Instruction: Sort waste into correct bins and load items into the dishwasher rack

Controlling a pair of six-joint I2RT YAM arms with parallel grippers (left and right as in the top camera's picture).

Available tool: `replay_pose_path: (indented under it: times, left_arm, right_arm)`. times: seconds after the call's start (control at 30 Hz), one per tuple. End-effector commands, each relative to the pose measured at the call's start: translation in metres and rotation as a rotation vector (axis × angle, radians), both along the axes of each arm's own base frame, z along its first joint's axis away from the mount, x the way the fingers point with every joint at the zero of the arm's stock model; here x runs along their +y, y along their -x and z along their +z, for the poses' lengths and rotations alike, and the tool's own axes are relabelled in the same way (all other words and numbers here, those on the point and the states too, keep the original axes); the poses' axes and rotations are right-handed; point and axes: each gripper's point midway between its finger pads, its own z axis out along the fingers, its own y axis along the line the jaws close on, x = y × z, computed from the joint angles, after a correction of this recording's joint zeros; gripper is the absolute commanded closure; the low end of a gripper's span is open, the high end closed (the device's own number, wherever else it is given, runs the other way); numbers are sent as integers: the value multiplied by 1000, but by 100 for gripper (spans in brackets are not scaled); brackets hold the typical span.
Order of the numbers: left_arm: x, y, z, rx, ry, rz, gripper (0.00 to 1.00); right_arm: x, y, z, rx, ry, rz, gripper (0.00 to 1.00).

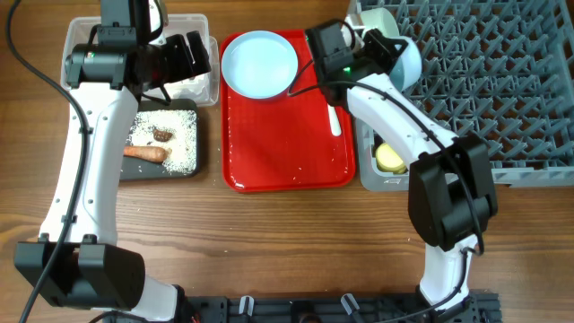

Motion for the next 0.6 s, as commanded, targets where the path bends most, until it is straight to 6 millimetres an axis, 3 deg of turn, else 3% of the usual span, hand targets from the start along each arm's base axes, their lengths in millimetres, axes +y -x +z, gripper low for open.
replay_pose_path:
  times: [0.0, 0.17, 0.27, 0.4, 0.57]
  left_arm:
    - [3, -2, 6, -16, -3, 9, 0]
    - [3, -2, 6, -16, -3, 9, 0]
    - [3, -2, 6, -17, -3, 9, 0]
    - [3, -2, 6, -16, -3, 9, 0]
    - [3, -2, 6, -16, -3, 9, 0]
  right_arm:
    - [-8, -2, -10, 23, 18, -20, 96]
    - [-39, 4, 5, 2, 103, -124, 96]
    - [-45, 3, 3, 10, 98, -130, 96]
    - [-36, -1, -7, 39, 51, -81, 96]
    - [-7, 2, -25, 120, 6, 18, 96]
